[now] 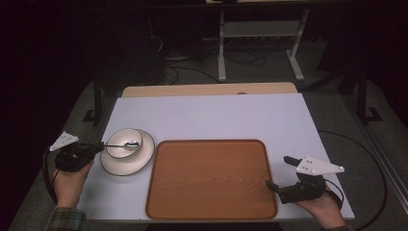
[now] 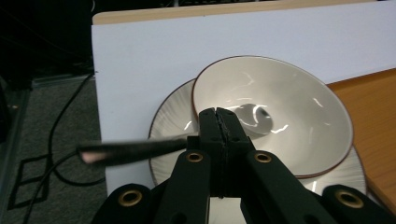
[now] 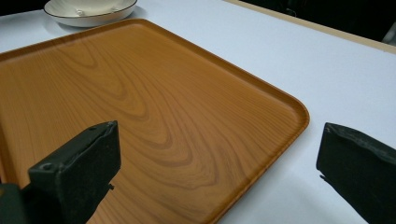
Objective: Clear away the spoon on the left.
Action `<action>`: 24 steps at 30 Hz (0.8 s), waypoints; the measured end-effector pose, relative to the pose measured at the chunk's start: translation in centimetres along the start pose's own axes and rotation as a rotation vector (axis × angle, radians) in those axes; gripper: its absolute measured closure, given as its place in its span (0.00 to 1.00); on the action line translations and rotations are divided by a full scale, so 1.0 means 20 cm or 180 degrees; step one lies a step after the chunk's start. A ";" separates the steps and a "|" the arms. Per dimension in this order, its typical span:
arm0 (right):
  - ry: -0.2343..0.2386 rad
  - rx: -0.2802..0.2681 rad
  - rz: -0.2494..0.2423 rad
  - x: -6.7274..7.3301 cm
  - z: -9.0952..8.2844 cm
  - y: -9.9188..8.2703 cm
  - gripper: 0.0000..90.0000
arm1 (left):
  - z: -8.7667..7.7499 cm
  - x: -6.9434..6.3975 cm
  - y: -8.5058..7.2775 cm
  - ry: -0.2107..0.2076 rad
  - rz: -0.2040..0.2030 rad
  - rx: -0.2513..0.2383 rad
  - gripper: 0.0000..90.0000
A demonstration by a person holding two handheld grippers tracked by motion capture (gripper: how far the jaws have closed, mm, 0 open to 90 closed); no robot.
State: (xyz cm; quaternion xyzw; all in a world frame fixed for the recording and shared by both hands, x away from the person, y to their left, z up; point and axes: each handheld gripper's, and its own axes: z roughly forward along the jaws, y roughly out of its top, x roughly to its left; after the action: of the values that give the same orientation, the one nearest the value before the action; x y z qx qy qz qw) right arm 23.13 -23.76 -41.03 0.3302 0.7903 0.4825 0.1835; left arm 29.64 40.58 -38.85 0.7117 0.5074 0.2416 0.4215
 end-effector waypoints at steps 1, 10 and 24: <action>0.0000 0.0000 0.0000 0.00 0.00 0.00 0.00 | 0.00 0.00 0.00 0.0000 0.0000 0.0000 1.00; -0.0002 0.0016 -0.0008 0.00 0.00 0.00 0.00 | 0.04 0.05 0.02 0.0052 -0.0060 0.0007 1.00; -0.0006 0.0027 0.0021 0.00 0.01 0.00 0.00 | 0.10 0.11 0.07 0.0062 -0.0082 -0.0019 0.99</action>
State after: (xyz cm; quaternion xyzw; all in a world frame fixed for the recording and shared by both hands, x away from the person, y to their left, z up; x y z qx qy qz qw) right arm 23.22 -23.66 -41.20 0.3341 0.7911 0.4794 0.1812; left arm 32.68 41.76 -38.81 0.7014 0.5200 0.2446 0.4217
